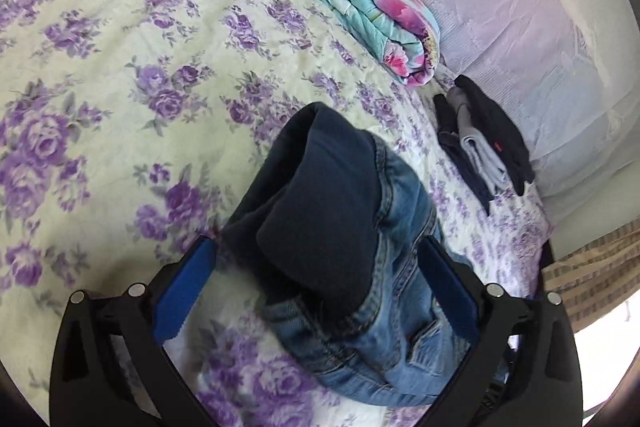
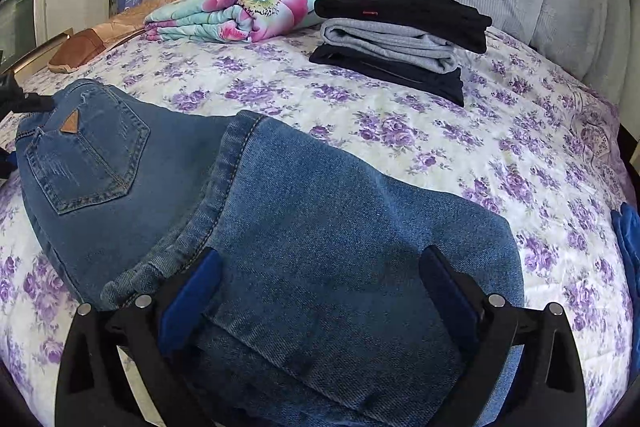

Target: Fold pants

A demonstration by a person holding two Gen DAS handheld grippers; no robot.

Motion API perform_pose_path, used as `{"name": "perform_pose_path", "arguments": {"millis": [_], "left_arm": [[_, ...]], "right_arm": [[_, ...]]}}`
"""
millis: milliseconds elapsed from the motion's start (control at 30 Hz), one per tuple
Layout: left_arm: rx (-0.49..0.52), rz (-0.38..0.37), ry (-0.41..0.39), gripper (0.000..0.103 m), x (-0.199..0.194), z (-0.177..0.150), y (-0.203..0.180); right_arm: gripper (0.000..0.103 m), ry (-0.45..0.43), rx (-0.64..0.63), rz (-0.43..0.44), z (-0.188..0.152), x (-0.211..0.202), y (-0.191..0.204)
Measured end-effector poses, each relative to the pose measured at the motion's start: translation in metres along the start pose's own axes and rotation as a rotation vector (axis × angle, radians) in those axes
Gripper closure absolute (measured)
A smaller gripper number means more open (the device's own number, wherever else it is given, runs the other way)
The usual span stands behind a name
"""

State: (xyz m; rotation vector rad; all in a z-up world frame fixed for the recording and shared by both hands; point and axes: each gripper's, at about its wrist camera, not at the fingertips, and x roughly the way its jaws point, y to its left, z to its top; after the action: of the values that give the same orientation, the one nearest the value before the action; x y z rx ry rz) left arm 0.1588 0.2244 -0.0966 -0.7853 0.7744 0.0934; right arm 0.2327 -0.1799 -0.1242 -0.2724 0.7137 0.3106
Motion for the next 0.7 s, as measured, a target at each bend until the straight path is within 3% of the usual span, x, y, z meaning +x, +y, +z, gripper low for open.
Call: {"name": "perform_pose_path", "arguments": {"millis": [133,167,200,300,400,533,567,600,700], "left_arm": [[-0.053,-0.074,-0.001,0.007,-0.003,0.002,0.008],[-0.05,-0.085,-0.013,0.02,-0.005,0.001,0.009],[-0.048,-0.073,-0.023,0.043,-0.008,0.001,0.011],[-0.042,-0.15,-0.029,0.065,-0.012,-0.001,0.014],[-0.018,-0.17,-0.059,0.069,-0.021,-0.004,0.006],[0.096,-0.171,-0.122,0.072,-0.047,-0.009,-0.029],[0.137,-0.174,-0.138,0.072,-0.054,-0.011,-0.043],[0.166,-0.176,-0.149,0.073,-0.059,-0.013,-0.054],[0.27,-0.183,-0.188,0.073,-0.071,-0.021,-0.095]], "right_arm": [[0.003,0.002,0.002,0.006,0.001,0.004,-0.005],[0.003,0.002,0.002,0.006,0.001,0.004,-0.005],[0.003,0.002,0.003,0.007,0.001,0.004,-0.005],[0.003,0.003,0.003,0.007,0.001,0.003,-0.004],[0.004,-0.006,0.008,0.014,0.001,0.001,-0.006],[0.004,-0.231,0.133,-0.006,-0.002,-0.051,-0.03],[0.004,-0.244,0.153,-0.034,-0.003,-0.059,-0.036],[0.004,-0.203,0.149,-0.082,-0.004,-0.057,-0.039],[0.004,0.069,0.048,-0.15,-0.016,-0.004,-0.035]]}}
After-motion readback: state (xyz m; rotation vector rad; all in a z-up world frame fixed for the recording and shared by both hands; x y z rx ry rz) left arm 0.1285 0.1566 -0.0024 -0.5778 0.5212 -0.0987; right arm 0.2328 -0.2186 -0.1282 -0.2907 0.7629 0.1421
